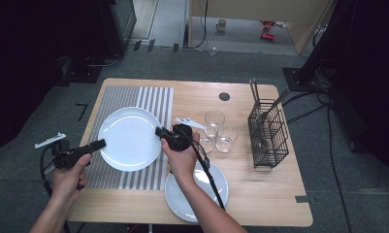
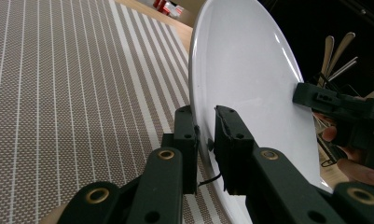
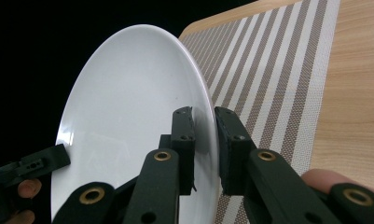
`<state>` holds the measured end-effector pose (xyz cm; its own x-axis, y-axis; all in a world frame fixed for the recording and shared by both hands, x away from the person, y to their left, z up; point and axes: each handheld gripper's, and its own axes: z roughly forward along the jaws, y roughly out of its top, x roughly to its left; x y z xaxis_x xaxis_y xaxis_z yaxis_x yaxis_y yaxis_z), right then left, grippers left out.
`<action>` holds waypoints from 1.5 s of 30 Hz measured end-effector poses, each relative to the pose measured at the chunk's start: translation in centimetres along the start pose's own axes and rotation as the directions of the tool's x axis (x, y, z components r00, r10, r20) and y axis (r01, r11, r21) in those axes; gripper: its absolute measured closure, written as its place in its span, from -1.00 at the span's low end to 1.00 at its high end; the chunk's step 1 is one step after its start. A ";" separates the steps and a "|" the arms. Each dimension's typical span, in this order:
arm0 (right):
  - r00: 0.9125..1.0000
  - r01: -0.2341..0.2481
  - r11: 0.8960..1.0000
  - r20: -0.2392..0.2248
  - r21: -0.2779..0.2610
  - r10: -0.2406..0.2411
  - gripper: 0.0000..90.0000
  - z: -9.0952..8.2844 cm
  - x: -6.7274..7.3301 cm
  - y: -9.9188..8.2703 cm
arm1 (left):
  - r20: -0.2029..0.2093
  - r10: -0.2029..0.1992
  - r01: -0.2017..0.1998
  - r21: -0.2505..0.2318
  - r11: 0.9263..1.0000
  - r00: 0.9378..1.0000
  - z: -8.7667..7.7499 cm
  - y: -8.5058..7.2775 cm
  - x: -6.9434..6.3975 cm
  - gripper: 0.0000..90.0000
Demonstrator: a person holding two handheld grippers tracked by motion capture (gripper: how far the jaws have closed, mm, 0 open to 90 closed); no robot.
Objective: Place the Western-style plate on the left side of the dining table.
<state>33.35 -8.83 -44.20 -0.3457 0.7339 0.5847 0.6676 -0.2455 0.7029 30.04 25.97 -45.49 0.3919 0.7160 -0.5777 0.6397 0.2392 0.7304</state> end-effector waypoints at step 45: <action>0.993 -0.090 0.991 0.085 0.097 0.081 0.69 9.6 -3.0 1.8 | -0.099 -0.073 0.079 0.052 0.996 0.992 4.9 3.2 5.6 0.74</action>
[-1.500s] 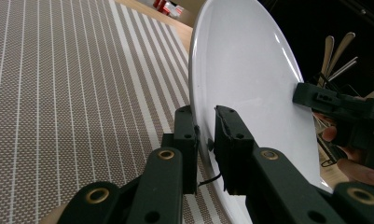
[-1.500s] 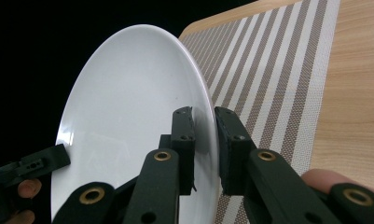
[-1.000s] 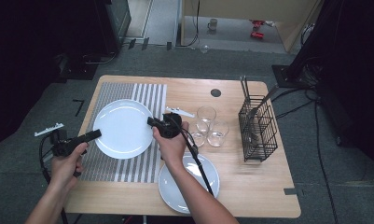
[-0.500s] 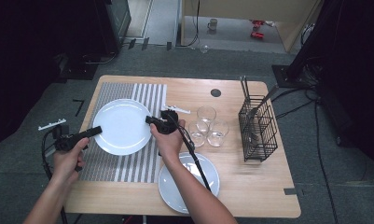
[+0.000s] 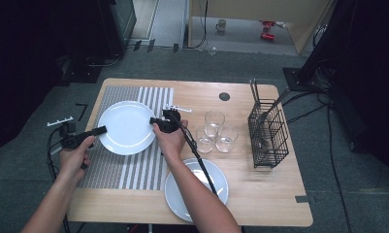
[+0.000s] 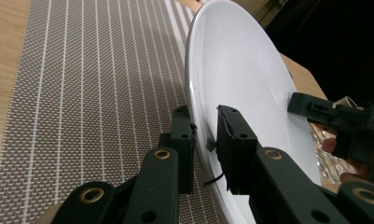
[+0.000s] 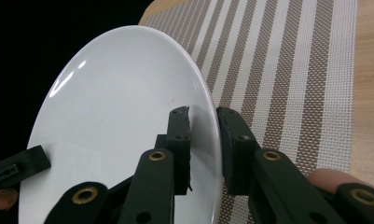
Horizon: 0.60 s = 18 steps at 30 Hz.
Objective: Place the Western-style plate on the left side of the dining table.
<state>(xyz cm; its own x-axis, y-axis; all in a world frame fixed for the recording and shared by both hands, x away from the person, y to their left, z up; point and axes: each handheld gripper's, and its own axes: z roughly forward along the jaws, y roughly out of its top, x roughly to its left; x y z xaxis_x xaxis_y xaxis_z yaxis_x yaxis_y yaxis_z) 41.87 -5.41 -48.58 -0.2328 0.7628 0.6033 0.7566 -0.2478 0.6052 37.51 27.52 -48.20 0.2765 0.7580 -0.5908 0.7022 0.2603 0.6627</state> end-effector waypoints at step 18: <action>0.997 -0.042 0.998 0.064 0.047 0.039 0.66 2.9 -1.6 -0.9 | -0.097 -0.006 0.011 0.049 0.999 0.995 3.0 -0.2 1.6 0.68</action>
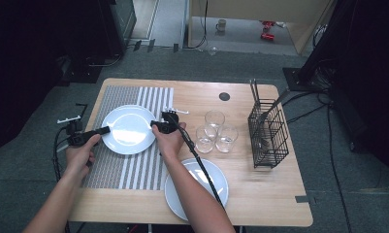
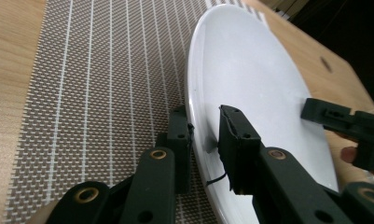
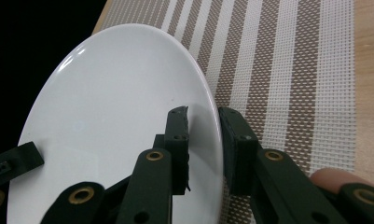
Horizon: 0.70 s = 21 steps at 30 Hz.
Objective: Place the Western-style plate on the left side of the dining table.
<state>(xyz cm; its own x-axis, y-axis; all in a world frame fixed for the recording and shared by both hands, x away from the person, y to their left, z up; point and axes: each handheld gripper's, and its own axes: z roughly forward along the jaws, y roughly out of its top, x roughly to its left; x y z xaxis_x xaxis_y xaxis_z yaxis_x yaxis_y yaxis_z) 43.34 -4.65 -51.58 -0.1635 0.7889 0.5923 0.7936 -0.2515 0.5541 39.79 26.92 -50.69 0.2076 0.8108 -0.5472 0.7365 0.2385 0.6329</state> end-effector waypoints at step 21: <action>0.994 0.075 0.997 0.076 -0.004 -0.074 0.61 0.7 -0.3 0.9 | -0.084 0.031 -0.029 0.026 0.999 0.996 2.7 1.0 -0.7 0.54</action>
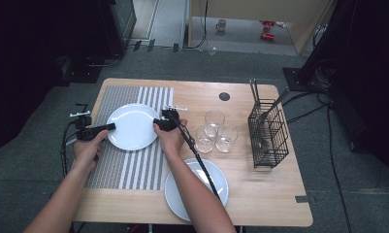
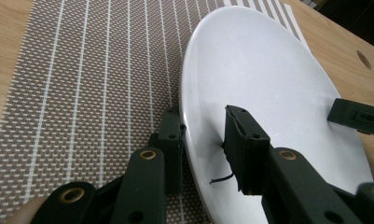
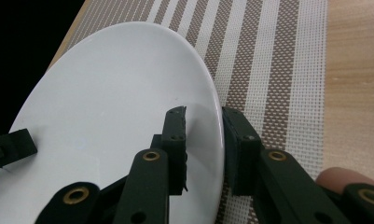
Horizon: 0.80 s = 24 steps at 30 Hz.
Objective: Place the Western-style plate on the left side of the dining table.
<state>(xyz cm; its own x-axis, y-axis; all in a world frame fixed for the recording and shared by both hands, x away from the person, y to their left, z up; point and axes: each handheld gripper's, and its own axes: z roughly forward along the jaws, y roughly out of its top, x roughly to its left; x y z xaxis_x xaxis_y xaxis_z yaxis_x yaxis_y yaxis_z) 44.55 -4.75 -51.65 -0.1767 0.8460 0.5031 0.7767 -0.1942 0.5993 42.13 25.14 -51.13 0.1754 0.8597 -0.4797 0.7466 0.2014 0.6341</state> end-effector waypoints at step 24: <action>0.983 0.182 0.981 0.011 -0.065 -0.182 0.27 -1.0 -0.5 -0.2 | -0.120 0.151 -0.156 -0.030 0.987 0.981 -0.2 -0.4 -1.0 0.12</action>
<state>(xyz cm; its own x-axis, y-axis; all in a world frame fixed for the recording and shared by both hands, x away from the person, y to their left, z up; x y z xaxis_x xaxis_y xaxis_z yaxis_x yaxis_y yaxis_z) 43.93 -5.61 -51.39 -0.3087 0.8724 0.3790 0.6904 -0.0686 0.7202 41.56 24.34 -50.77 0.2076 0.9305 -0.3019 0.6909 0.0790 0.7186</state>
